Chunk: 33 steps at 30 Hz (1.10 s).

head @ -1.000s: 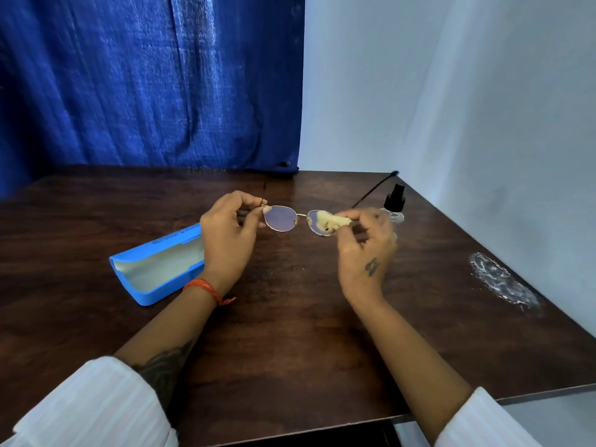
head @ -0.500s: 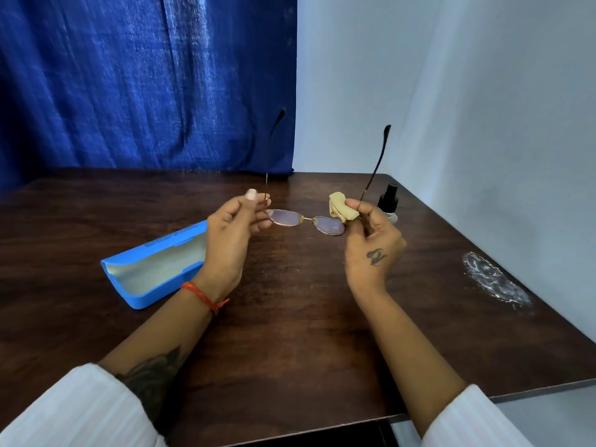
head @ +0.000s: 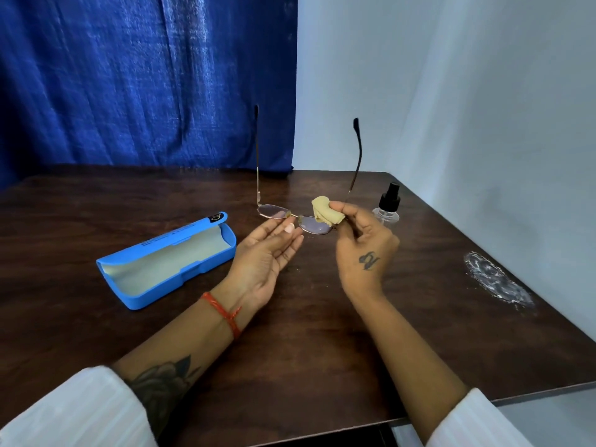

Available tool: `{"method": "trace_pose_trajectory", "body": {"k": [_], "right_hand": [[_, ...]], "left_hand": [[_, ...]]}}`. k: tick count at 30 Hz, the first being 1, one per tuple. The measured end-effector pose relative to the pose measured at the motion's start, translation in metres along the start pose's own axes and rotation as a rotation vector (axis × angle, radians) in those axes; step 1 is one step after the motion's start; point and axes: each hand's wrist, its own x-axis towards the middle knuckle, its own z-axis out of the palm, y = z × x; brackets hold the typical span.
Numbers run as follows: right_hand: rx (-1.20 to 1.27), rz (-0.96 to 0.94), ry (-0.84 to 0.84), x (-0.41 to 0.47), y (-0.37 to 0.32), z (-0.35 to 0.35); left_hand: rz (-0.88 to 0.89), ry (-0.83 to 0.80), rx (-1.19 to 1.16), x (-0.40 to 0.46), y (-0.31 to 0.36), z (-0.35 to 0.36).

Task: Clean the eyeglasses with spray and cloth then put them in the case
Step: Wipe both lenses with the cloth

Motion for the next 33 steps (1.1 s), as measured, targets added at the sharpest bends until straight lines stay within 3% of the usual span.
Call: {"method": "trace_pose_trajectory", "body": {"k": [7,13,20,23,28,33], "right_hand": [[0.130,-0.029,-0.160,0.000,0.001,-0.002],[0.168,-0.008,-0.127,0.000,-0.006,-0.005],[-0.252,-0.491,0.014,-0.003,-0.009,-0.009],[-0.319,-0.568,-0.081,-0.007,-0.009,-0.007],[-0.299,-0.539,-0.320,-0.009,-0.007,-0.005],[-0.315,-0.548,-0.340,-0.006,-0.006,-0.010]], "left_hand": [[0.026,0.029,-0.015,0.005,0.003,-0.005],[0.092,0.026,0.025,0.005,0.002,-0.005],[0.252,0.039,0.117,0.005,-0.002,-0.004],[0.302,0.030,0.174,0.006,-0.005,-0.005],[0.355,0.058,0.190,0.010,-0.005,-0.009],[0.369,0.073,0.207,0.011,-0.004,-0.009]]}}
